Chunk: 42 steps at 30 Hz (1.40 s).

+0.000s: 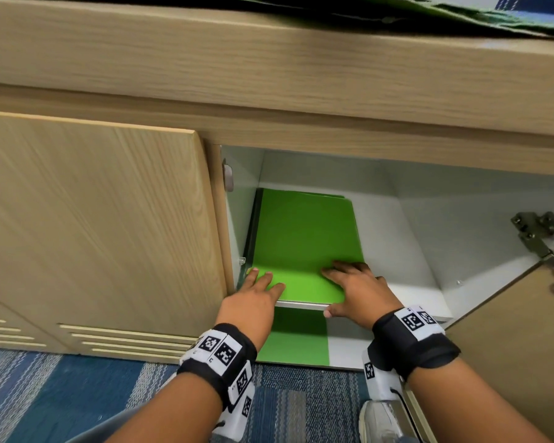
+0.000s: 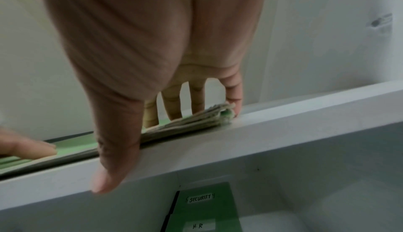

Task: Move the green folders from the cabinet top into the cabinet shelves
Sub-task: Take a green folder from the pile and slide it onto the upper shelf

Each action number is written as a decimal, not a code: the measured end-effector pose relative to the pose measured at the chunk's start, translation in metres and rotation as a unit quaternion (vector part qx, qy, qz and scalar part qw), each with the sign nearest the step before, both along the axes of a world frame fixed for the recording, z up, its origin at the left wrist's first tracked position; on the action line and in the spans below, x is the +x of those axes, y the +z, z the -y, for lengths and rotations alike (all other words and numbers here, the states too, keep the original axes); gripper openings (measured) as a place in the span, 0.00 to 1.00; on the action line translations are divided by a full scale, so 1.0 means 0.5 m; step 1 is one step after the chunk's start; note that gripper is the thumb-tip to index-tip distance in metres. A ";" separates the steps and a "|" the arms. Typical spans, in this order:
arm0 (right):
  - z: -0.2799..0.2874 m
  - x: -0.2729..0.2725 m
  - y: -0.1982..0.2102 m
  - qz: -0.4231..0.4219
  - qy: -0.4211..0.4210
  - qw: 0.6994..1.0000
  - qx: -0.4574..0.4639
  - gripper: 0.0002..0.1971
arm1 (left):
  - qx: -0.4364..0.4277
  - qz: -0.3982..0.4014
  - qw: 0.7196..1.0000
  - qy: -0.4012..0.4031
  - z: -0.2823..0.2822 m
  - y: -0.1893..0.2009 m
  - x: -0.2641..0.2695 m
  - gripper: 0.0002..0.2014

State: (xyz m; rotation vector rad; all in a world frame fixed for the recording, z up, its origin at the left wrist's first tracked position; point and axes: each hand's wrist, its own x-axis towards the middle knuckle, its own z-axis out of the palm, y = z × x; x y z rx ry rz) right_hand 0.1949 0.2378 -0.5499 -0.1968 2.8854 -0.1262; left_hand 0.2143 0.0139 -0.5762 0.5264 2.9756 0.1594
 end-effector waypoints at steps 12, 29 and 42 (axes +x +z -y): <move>-0.002 0.143 0.325 -0.160 0.034 0.965 -0.207 0.20 | 0.114 -0.076 0.989 -0.057 0.037 0.288 0.100 0.28; 0.007 0.183 0.727 -0.252 -0.002 0.882 -0.399 0.02 | 0.022 -0.221 0.975 -0.004 -0.019 0.921 -0.035 0.17; -0.033 0.115 0.733 -0.205 -0.014 0.891 -0.404 0.10 | -0.226 -0.110 0.963 0.094 -0.030 0.873 -0.323 0.40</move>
